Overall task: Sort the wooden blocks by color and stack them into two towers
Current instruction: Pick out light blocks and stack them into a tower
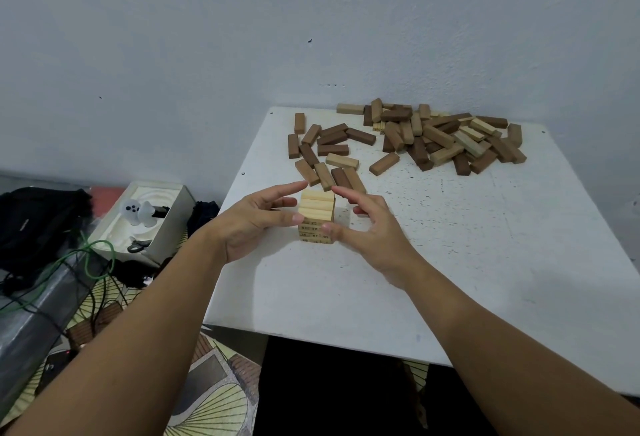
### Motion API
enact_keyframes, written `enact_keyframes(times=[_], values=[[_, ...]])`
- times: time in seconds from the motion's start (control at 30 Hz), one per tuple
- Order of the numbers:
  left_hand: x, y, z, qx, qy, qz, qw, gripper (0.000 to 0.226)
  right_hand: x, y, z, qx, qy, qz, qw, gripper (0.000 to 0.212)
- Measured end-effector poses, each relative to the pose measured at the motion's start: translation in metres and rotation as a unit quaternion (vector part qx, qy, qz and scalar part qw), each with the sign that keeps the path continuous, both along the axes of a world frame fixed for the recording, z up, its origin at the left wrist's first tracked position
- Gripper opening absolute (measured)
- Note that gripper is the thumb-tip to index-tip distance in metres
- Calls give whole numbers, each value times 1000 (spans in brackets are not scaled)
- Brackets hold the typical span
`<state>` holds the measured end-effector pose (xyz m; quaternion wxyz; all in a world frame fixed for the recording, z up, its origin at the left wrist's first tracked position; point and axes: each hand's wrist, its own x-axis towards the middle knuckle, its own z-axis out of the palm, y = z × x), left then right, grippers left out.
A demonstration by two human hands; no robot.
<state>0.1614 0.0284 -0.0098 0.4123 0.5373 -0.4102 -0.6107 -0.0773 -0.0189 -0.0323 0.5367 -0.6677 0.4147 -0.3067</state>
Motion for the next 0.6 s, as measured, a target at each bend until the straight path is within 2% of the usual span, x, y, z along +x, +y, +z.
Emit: enact_keyframes(times=[0.13, 0.33, 0.6], values=[[1, 4, -2, -11, 8, 26, 1000, 94, -2, 0, 1, 3, -5, -2, 1000, 63], [1, 7, -4, -19, 11, 46, 999, 90, -1, 0, -1, 1, -3, -5, 1000, 62], [0, 7, -4, -20, 6, 22, 1000, 88, -2, 0, -1, -3, -2, -9, 1000, 63]])
